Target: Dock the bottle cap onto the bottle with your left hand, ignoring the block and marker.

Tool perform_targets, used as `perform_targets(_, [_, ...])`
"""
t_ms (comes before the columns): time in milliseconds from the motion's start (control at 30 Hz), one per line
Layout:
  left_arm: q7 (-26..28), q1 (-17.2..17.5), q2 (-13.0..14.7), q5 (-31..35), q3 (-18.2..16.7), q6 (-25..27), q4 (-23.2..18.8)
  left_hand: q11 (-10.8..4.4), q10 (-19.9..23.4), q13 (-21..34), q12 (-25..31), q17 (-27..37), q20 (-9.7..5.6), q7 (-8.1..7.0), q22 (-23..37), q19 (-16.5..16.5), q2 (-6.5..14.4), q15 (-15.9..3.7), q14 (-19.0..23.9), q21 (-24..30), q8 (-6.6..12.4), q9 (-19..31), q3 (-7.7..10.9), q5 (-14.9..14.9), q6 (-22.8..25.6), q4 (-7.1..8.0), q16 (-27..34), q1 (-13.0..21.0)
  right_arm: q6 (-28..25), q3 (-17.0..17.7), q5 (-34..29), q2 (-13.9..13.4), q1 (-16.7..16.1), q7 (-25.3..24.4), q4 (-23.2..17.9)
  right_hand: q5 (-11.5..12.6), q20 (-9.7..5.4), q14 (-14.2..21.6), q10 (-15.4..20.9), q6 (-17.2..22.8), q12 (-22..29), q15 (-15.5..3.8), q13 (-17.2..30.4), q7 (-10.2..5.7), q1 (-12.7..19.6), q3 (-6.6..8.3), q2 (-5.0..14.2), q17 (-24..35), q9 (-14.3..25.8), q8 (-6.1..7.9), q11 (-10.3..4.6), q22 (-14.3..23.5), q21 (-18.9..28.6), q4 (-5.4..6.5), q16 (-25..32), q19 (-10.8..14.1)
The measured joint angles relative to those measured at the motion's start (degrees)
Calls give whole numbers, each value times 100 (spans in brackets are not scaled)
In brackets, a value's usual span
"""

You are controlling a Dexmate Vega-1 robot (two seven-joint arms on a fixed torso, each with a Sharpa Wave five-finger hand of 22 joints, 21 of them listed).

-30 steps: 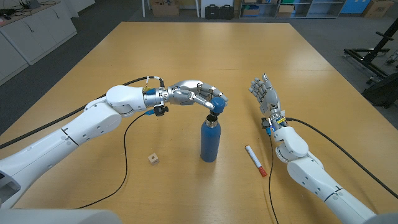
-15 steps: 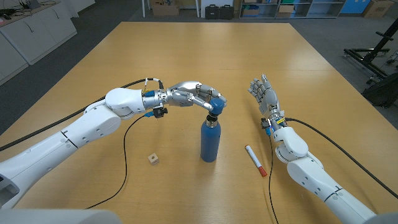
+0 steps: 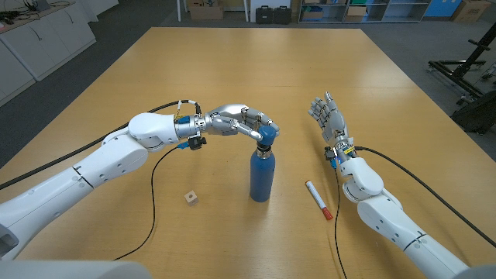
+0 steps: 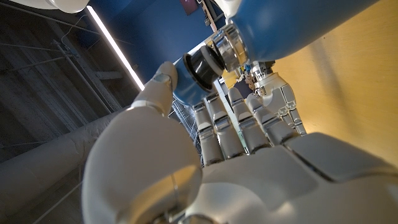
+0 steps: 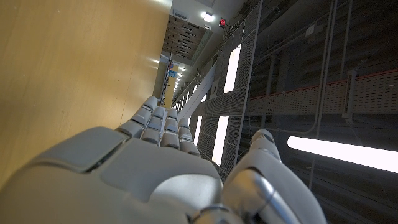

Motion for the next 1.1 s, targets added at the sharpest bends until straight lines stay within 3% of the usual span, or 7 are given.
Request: perform_targets(1100, [-76,81,-255,143,169,-369,236,29,30,4,12,31,0,27,0,0,0,0,0,0,0,0,-1,-21,27,1,23,0,-22,-24,29,-29,23,52,18,0,11,0,-2,1,0,0,0,-1,0,-18,0,0,0,-24,-2,0,-47,-18,-3,10])
